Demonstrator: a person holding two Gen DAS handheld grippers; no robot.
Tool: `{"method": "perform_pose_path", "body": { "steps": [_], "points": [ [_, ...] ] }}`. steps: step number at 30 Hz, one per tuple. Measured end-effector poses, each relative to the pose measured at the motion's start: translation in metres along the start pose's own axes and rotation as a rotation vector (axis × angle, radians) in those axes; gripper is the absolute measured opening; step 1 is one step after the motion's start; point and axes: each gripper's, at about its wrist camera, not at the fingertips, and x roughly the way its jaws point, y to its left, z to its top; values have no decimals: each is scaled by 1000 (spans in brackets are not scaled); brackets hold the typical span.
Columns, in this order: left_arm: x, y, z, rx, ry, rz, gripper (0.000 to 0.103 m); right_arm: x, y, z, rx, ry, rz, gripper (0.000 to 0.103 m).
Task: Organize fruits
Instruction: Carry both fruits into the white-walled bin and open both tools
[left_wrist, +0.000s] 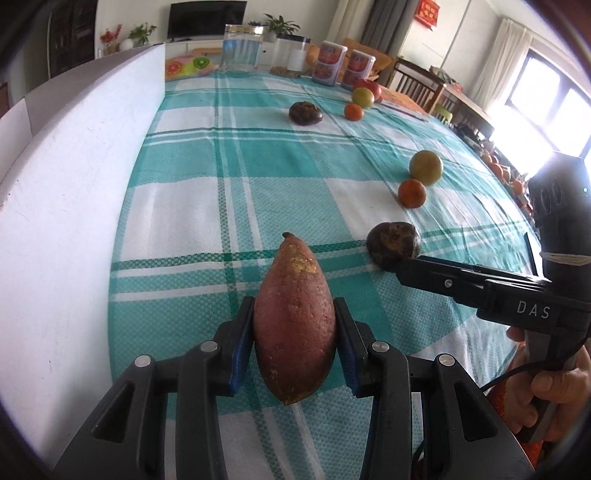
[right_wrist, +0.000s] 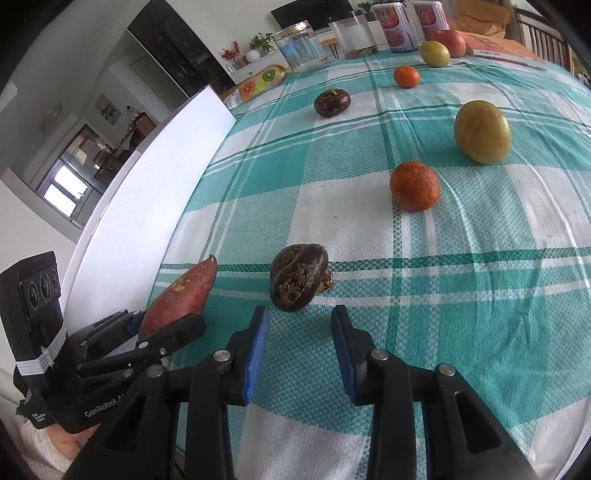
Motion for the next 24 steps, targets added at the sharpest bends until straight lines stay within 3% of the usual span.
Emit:
{"method": "perform_pose_path", "body": {
  "steps": [1, 2, 6, 7, 8, 13, 18, 21, 24],
  "points": [
    [-1, 0, 0, -1, -4, 0, 42, -1, 2, 0, 0, -20, -11, 61],
    [-3, 1, 1, -2, -8, 0, 42, -1, 4, 1, -5, -35, -18, 66],
    [-6, 0, 2, -6, -19, -11, 42, 5, 13, 7, -43, -66, -40, 66],
    [-7, -2, 2, -9, -19, -20, 42, 9, 15, 9, -57, -65, -55, 64],
    [-9, -3, 3, -10, -19, -31, 42, 14, 16, 11, -67, -51, -77, 39],
    [-40, -7, 13, -35, -53, -114, 42, 6, 16, 10, -35, -45, -119, 36],
    [-98, 11, 31, -96, -133, -212, 42, -28, 51, 26, -28, -95, 25, 36],
    [-134, 41, 36, -128, -208, -148, 42, -47, 100, 40, -95, -125, 130, 36],
    [-160, 88, 36, -204, -262, -30, 42, -47, 157, 46, -183, -114, 229, 36]
  ]
}}
